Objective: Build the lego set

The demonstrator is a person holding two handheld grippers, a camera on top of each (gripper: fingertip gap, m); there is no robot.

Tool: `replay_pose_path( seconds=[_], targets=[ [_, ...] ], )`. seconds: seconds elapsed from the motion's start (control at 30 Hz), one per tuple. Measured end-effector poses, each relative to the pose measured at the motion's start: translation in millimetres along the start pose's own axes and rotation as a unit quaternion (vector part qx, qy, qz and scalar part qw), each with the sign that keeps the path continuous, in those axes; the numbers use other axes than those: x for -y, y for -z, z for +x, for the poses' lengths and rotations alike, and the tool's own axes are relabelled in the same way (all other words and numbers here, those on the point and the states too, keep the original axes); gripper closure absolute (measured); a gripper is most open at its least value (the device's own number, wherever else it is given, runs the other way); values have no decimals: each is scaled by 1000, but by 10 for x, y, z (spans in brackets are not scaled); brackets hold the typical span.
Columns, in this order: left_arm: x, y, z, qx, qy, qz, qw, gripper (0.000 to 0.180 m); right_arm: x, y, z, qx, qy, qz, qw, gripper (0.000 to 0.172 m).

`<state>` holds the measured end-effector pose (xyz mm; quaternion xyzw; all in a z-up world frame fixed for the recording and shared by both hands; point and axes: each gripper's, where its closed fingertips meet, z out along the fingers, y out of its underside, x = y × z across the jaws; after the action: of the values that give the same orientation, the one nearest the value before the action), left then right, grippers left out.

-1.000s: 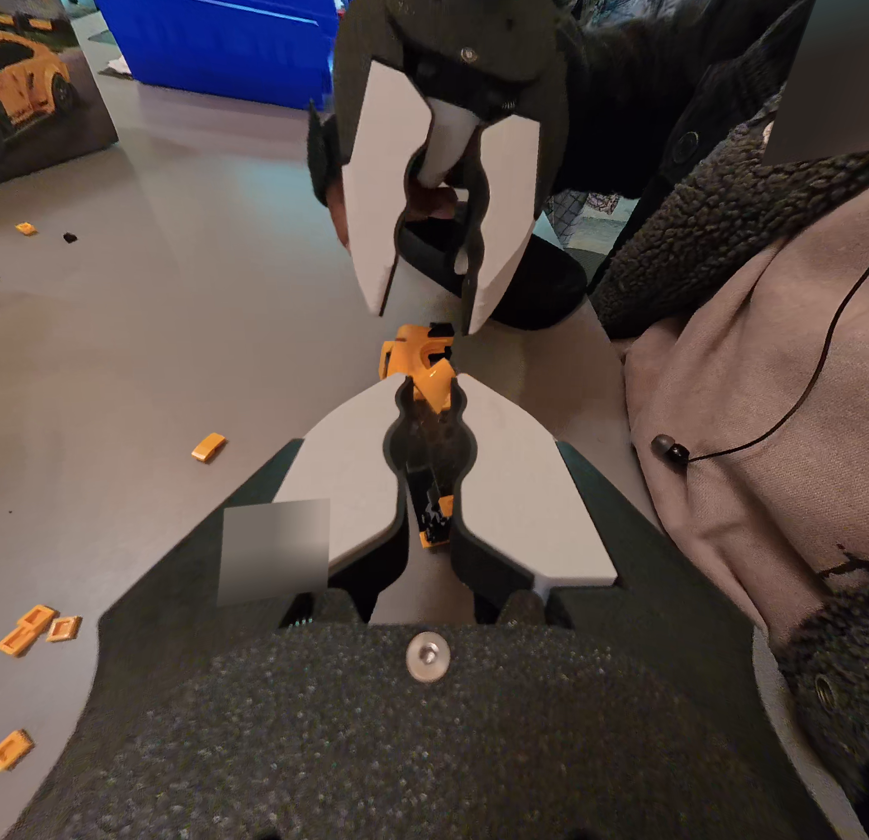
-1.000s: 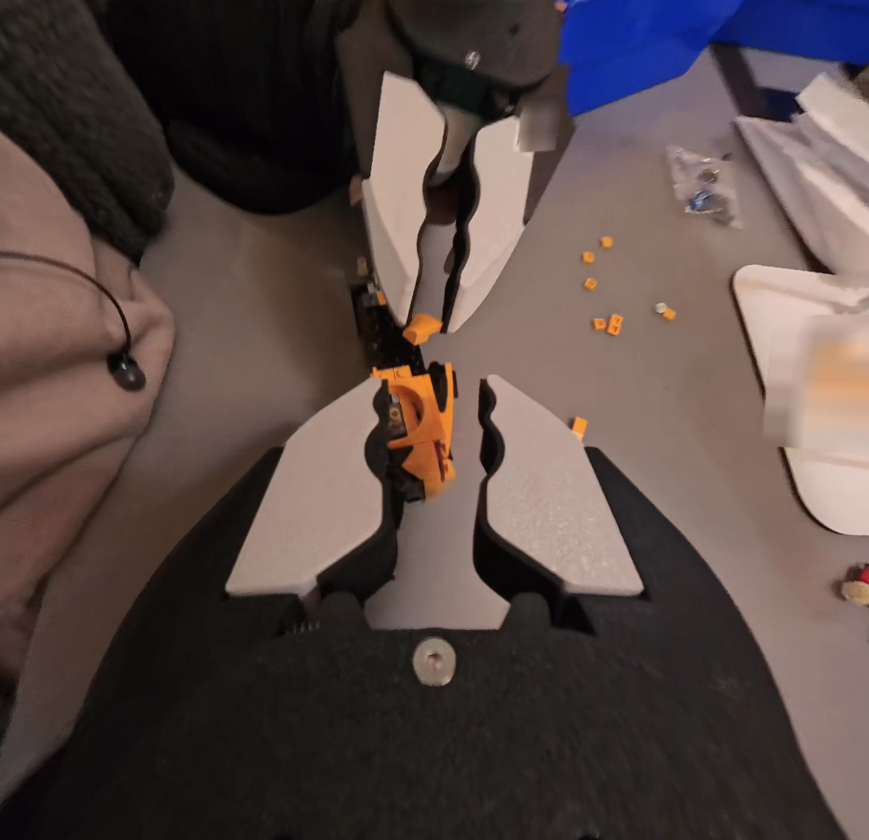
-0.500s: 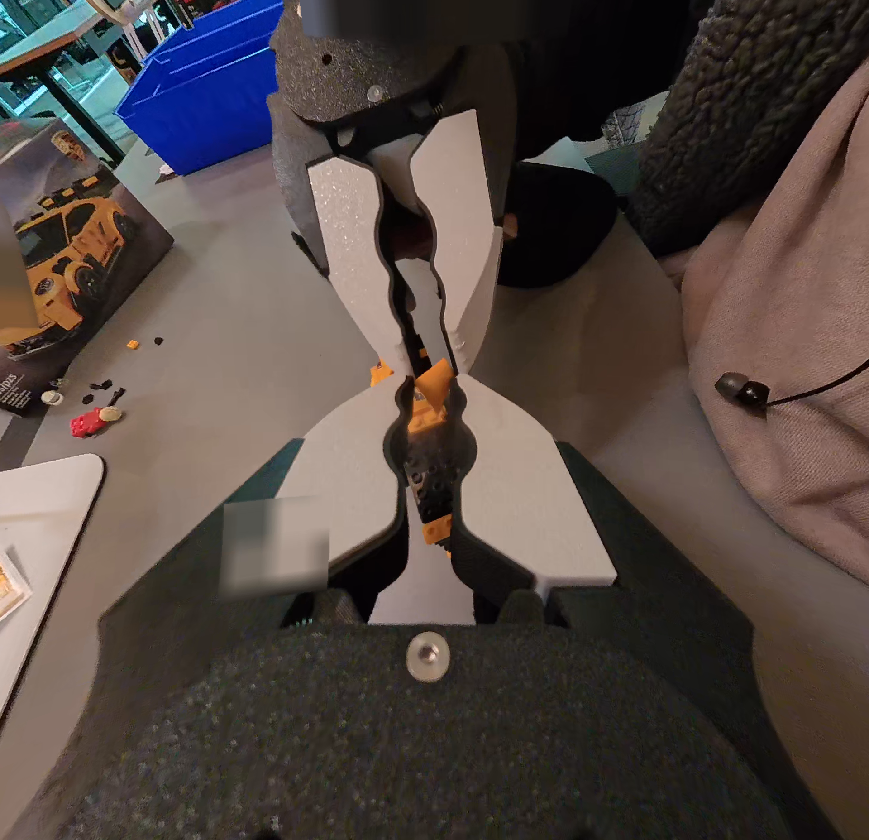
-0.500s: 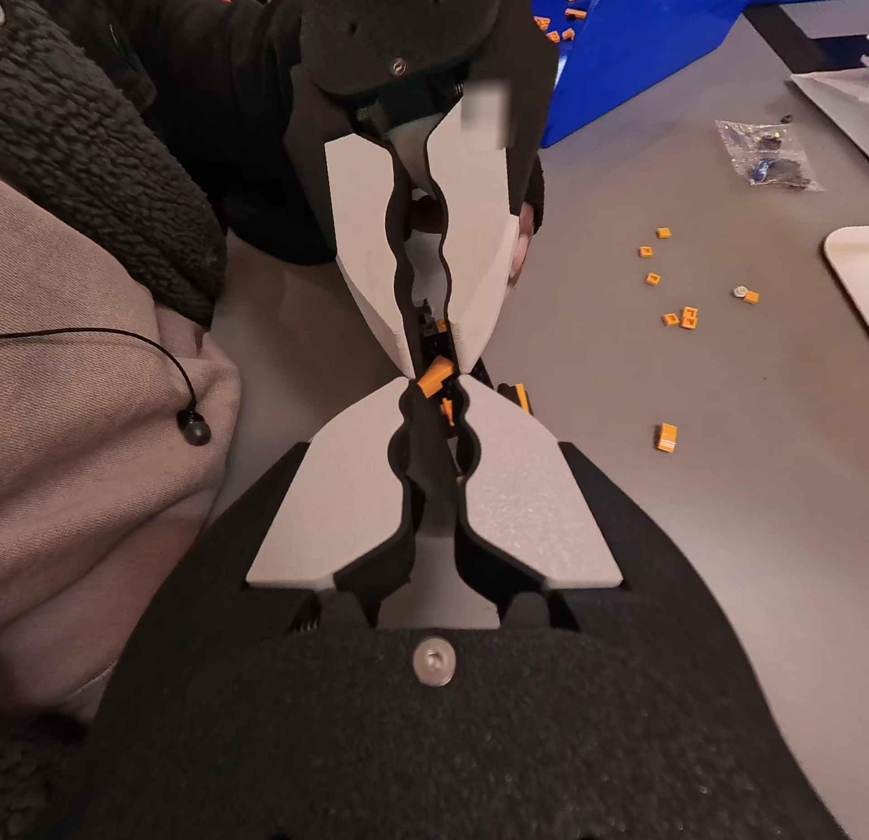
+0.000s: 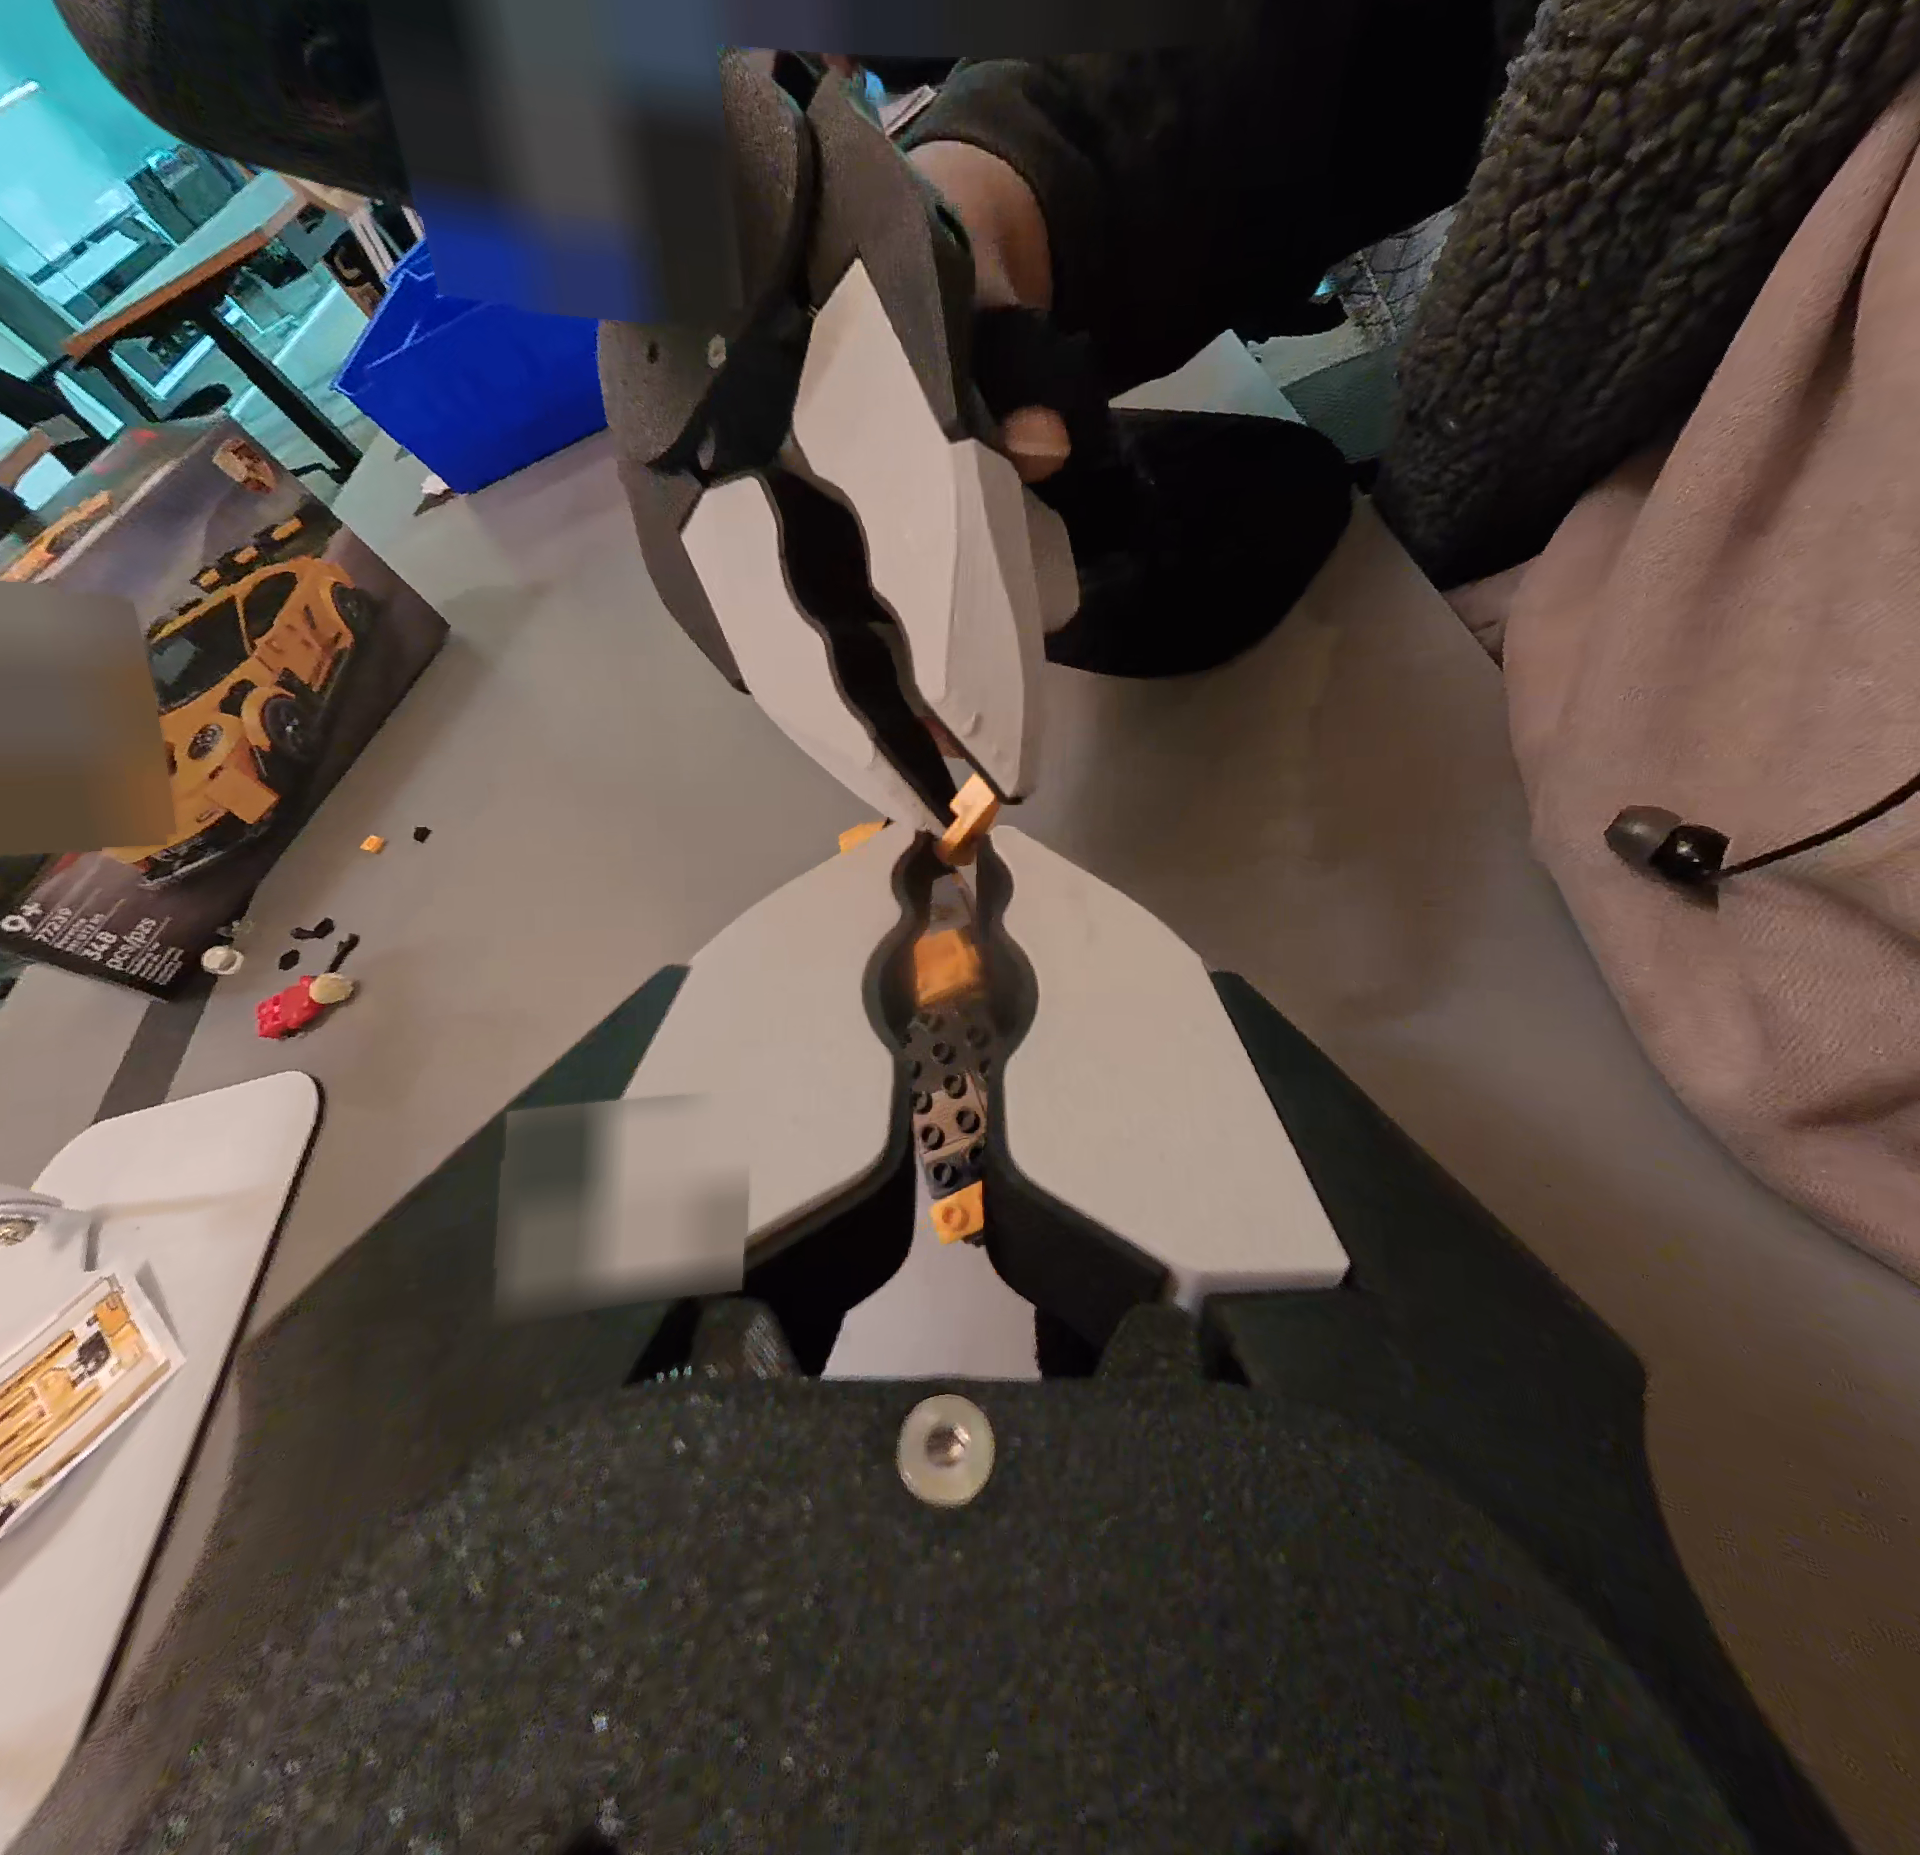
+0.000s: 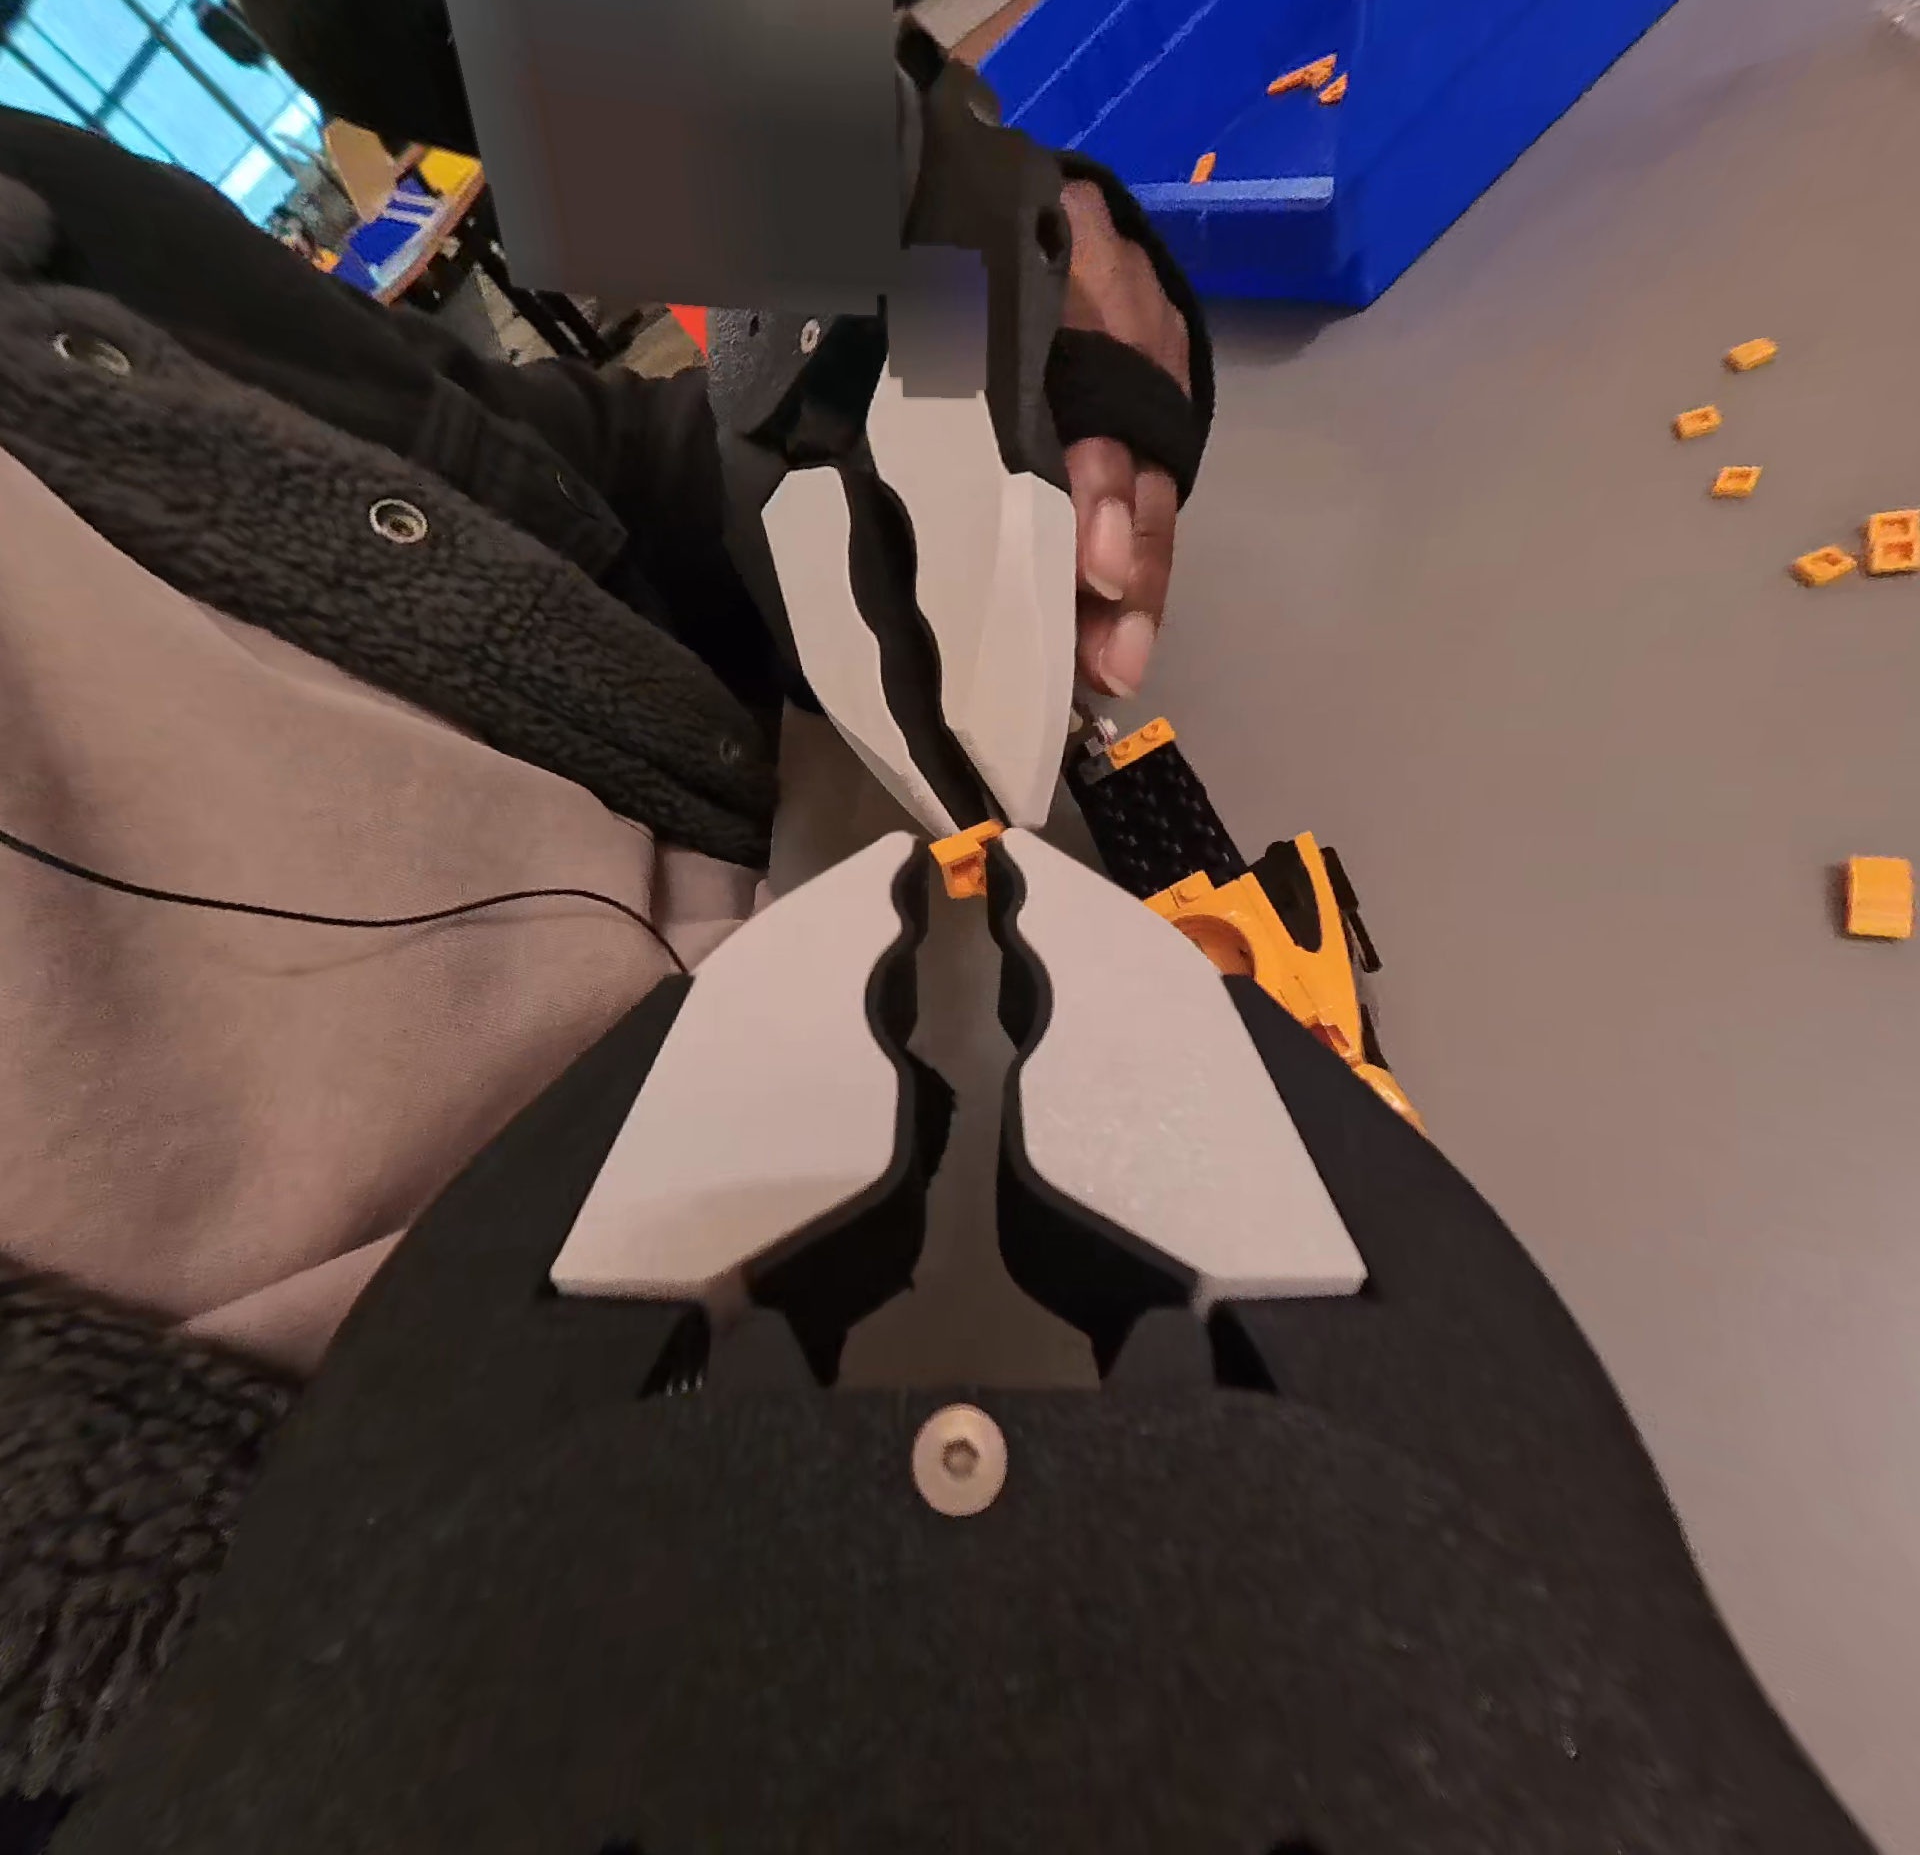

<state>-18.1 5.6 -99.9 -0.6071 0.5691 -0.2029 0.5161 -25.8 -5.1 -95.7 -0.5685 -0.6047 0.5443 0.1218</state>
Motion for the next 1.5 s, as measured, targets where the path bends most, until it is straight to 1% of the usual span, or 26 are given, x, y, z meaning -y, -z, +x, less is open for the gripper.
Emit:
replay_pose_path(
  seconds=[0.13,0.3,0.37,0.5,0.63,0.73,0.8,0.9,1.0,1.1,1.2,1.43,1.5],
  targets=[
    [-28,-4,-29,6,4,-6,1000,173,4,-4,40,-10,-7,6,1000,162],
    [-28,15,-139,23,37,9,999,170,77,32,84,-19,-2,41,999,162],
    [-16,36,-205,35,54,17,998,167,120,51,102,-30,9,62,998,162],
    [28,85,-292,47,83,36,995,166,259,143,144,-66,48,130,988,163],
    [70,106,-345,64,86,45,993,166,378,234,137,-85,66,191,976,162],
    [118,113,-373,79,88,55,992,166,421,255,92,-86,87,219,968,162],
    [156,111,-370,80,92,64,990,167,452,261,46,-76,93,239,964,162],
    [263,109,-360,83,103,90,987,166,496,264,-12,-39,66,270,960,163],
    [366,111,-372,94,117,120,981,164,602,324,-125,7,50,325,944,163],
    [505,162,-383,97,141,164,972,166,679,356,-196,27,51,356,933,163],
    [572,217,-406,103,154,188,965,168,706,354,-218,33,57,370,927,162],
    [545,236,-425,106,152,183,966,170,699,361,-197,35,56,371,927,162],
    [538,261,-452,111,154,185,964,177,689,372,-186,37,50,369,927,162]
  ],
)
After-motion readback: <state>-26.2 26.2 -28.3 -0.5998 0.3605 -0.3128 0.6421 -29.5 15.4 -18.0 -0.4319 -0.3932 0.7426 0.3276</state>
